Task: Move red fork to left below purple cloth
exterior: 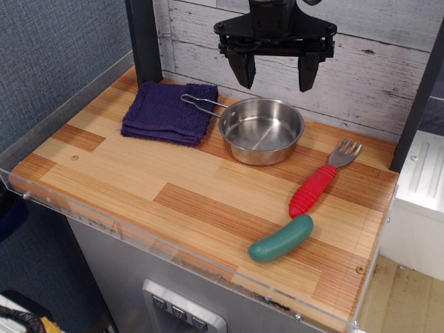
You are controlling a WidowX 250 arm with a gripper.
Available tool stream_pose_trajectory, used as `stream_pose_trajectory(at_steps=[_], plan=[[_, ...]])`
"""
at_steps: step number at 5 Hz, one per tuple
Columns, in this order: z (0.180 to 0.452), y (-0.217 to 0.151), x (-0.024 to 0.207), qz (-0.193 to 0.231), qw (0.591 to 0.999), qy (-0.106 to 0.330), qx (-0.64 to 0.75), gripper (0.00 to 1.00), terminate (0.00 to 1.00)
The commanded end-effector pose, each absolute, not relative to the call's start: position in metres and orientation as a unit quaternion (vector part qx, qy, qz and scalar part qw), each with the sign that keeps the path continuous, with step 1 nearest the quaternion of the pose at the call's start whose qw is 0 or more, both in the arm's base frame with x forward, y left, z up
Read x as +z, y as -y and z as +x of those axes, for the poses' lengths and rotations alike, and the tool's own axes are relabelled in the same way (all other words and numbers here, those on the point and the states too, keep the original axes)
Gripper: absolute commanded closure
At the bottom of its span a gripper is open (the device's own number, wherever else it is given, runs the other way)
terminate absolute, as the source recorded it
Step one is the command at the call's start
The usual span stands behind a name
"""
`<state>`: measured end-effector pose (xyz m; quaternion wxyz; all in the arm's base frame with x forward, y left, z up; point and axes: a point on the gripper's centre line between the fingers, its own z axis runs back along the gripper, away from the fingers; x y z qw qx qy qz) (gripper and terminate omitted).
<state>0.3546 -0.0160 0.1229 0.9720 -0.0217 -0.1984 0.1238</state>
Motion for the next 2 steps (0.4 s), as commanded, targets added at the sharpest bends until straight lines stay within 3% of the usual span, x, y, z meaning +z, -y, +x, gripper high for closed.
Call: stream_pose_trajectory(at_steps=[1, 2], plan=[[0.355, 0.016, 0.123, -0.022, 0.972, 0.198, 0.124, 0.0, 0.0], [0.352, 0.034, 0.122, -0.016, 0.976, 0.204, 0.076, 0.0, 0.0]])
